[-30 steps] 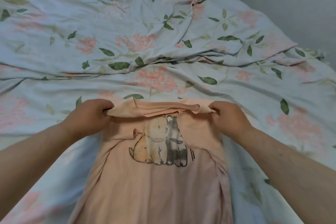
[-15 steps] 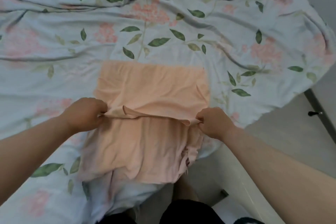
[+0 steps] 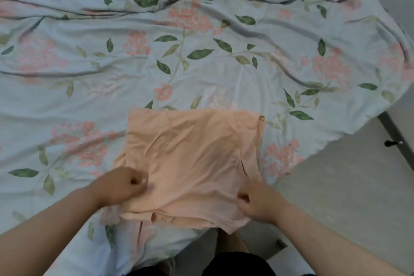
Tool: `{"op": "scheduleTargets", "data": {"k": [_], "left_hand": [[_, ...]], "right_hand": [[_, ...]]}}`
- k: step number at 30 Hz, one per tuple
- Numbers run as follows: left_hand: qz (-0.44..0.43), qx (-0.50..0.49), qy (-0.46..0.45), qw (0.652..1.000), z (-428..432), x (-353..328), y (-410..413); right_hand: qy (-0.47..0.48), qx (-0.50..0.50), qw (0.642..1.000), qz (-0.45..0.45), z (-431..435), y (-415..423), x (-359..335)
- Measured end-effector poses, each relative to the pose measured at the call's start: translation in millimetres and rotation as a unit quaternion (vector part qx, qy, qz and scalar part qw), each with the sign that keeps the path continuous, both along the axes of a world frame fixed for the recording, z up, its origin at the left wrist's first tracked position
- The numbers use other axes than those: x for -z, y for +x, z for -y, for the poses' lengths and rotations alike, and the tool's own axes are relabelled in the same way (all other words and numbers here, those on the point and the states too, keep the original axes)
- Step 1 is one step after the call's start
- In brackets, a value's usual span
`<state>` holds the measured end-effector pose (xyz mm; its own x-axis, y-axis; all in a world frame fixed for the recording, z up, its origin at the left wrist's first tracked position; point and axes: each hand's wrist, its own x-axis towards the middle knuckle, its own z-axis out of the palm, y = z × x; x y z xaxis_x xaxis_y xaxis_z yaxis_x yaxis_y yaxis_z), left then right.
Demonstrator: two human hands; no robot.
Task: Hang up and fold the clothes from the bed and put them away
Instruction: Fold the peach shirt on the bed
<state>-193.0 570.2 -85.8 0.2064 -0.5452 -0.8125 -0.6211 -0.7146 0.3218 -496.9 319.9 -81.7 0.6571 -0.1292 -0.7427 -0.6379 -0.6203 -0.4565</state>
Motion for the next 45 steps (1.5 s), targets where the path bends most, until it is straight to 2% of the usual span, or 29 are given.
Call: {"op": "scheduleTargets", "data": {"k": [1,3,5,6,8,9,10,11,13,15,17,19,23,27,30,32,33,35,37,40,42,45], "left_hand": [[0.047,-0.089,-0.059,0.993,14.1,0.1,12.1],[0.148,-0.232,-0.153,0.949,47.0,3.6,38.1],[0.168,-0.305,-0.167,0.922,81.7,9.7,57.2],[0.150,-0.336,-0.155,0.917,96.6,14.2,64.3],[0.092,-0.379,-0.113,0.914,120.0,21.5,76.2],[0.052,-0.366,-0.082,0.926,126.7,25.1,81.5],[0.012,-0.304,-0.029,0.952,132.5,26.0,86.1],[-0.021,-0.213,0.027,0.977,136.6,26.0,89.5],[-0.044,-0.090,0.080,0.992,146.5,24.6,96.6],[-0.048,-0.115,0.051,0.991,157.0,23.8,111.6],[-0.030,-0.209,-0.009,0.977,167.4,24.7,132.6],[0.036,-0.267,-0.080,0.960,179.9,29.4,156.6],[0.202,-0.223,-0.146,0.943,219.6,50.1,202.0],[0.288,-0.142,-0.134,0.937,256.0,58.7,241.0],[0.323,-0.225,-0.178,0.902,269.0,59.0,257.4],[0.365,-0.245,-0.161,0.884,271.6,55.9,243.9],[0.385,-0.229,-0.163,0.879,272.5,54.6,229.9],[0.380,-0.119,-0.238,0.886,277.2,50.7,186.6],[0.307,0.020,-0.296,0.904,282.1,50.2,131.1],[0.223,0.142,-0.265,0.927,274.5,68.6,47.1],[0.225,0.206,-0.234,0.923,259.1,85.3,9.0],[0.248,0.193,-0.251,0.916,246.1,95.8,-9.0]], "right_hand": [[-0.028,0.080,0.995,0.045,12.1,14.9,-1.0],[-0.127,0.246,0.952,0.129,45.8,49.7,3.9],[-0.198,0.363,0.903,0.115,82.8,83.7,9.8],[-0.174,0.434,0.880,0.078,99.0,96.7,16.1],[-0.026,0.574,0.818,0.017,120.4,119.5,28.5],[0.036,0.606,0.795,-0.005,127.4,125.0,36.4],[0.055,0.598,0.799,-0.034,131.9,128.1,42.7],[0.034,0.554,0.829,-0.066,134.5,128.5,47.2],[-0.080,0.424,0.897,-0.099,142.9,128.7,51.9],[-0.129,0.365,0.921,-0.051,157.2,125.6,55.5],[-0.117,0.390,0.913,0.008,179.2,125.2,57.9],[-0.133,0.420,0.897,0.038,202.5,131.6,58.1],[-0.112,0.488,0.855,0.136,246.6,175.1,64.6],[-0.119,0.516,0.823,0.204,271.0,230.0,72.4],[-0.130,0.537,0.798,0.242,277.3,246.3,69.8],[-0.126,0.532,0.810,0.213,270.9,240.9,63.7],[-0.124,0.523,0.821,0.190,263.9,232.6,60.9],[-0.122,0.508,0.838,0.155,244.0,209.4,57.0],[-0.113,0.501,0.847,0.136,215.9,181.7,53.7],[-0.072,0.488,0.867,0.073,168.6,139.4,55.9],[-0.007,0.514,0.856,0.053,142.5,113.6,63.5],[0.051,0.560,0.824,0.072,117.1,91.5,70.8]]}}
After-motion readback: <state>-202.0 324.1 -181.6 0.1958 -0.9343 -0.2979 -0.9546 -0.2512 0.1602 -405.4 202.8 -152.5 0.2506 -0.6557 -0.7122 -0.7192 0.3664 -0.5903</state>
